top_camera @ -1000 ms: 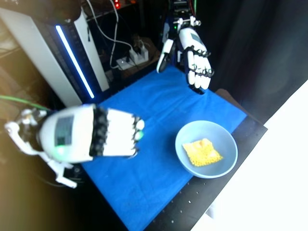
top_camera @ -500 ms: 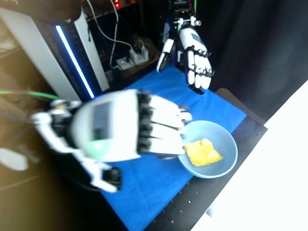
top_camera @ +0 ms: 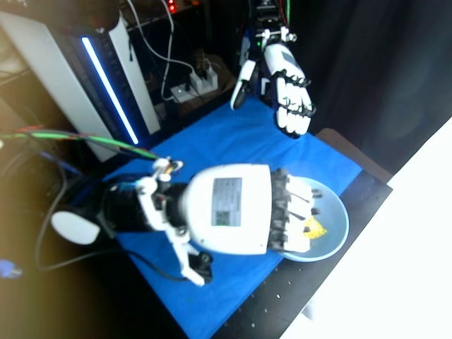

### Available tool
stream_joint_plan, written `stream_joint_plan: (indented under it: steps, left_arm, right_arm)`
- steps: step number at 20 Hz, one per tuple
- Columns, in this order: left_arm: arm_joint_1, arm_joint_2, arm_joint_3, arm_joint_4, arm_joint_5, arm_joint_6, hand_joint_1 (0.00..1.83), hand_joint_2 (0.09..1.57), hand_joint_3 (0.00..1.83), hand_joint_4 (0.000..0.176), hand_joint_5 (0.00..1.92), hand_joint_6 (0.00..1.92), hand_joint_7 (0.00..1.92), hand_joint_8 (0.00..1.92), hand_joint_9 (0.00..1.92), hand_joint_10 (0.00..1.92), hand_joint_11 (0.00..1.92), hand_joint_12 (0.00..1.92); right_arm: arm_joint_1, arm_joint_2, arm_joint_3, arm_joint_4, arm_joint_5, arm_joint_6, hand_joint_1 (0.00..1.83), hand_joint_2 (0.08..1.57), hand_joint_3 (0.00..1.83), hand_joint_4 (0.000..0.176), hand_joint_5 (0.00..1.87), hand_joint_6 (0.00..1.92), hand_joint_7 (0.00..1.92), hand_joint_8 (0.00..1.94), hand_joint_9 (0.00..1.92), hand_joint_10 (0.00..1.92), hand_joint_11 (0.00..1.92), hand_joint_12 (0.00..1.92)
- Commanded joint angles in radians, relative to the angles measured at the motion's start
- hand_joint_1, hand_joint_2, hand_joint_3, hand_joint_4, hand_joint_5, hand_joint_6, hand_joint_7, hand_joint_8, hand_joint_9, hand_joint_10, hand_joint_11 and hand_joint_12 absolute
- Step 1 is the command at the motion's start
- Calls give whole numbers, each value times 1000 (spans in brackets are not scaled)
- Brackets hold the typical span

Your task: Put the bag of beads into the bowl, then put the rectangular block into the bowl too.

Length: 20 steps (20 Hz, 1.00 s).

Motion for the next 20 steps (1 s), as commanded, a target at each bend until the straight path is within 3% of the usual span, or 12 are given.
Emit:
stream_joint_plan:
  steps: [1,3,5,6,8,10,12,14,17,19,20]
  left_arm:
    - [-15,-7,5,-1,-114,-11,796,999,6,6,186,3,221,4,207,2,0,637]
    - [-15,-8,5,-1,-116,-13,791,1002,6,0,186,3,221,3,214,4,0,641]
    - [-16,-8,4,-1,-121,-16,780,992,1,8,192,5,224,3,219,6,0,641]
    - [-16,-7,4,-3,-127,-19,782,980,0,21,201,7,230,5,226,8,0,642]
    - [-16,-5,0,-9,-142,-19,803,979,0,23,197,4,227,3,227,7,0,638]
    - [-12,2,-7,-16,-173,-19,814,982,0,31,185,0,222,1,207,0,0,637]
    - [-5,11,-18,-25,-213,-19,820,993,1,38,187,0,222,0,176,2,0,661]
    - [8,16,-26,-39,-261,-19,811,1003,3,72,183,1,219,2,153,5,0,551]
    - [44,44,-56,-55,-345,-19,702,1023,4,79,185,0,244,2,218,12,0,650]
    - [71,61,-75,-72,-396,-15,610,988,0,116,182,1,238,0,247,18,0,666]
    - [87,64,-82,-86,-417,-10,592,998,0,114,177,0,230,0,246,16,0,667]
  right_arm:
    - [24,0,7,36,118,1,575,832,0,175,1,0,19,0,27,0,0,303]
    - [25,1,6,35,122,1,527,866,5,176,0,0,0,0,0,0,0,139]
    - [25,1,-14,34,138,1,544,871,2,176,0,0,0,0,0,0,0,175]
    - [25,2,-26,34,148,1,510,840,0,176,0,0,0,0,0,0,0,104]
    - [25,35,-64,36,186,1,485,822,0,176,0,0,0,0,0,0,0,164]
    - [4,90,-108,55,256,1,545,815,0,176,0,0,0,0,0,0,0,9]
    - [-62,156,-176,90,353,1,517,822,3,176,0,0,0,0,0,0,21,11]
    - [-153,234,-259,142,470,1,571,835,6,176,0,0,0,0,0,0,0,0]
    - [-280,327,-372,200,609,1,672,886,18,176,0,0,0,0,0,0,0,0]
    - [-385,378,-446,257,682,1,679,842,0,176,0,0,13,5,0,0,0,0]
    - [-436,397,-474,290,716,1,677,830,0,176,0,0,18,7,0,0,0,0]
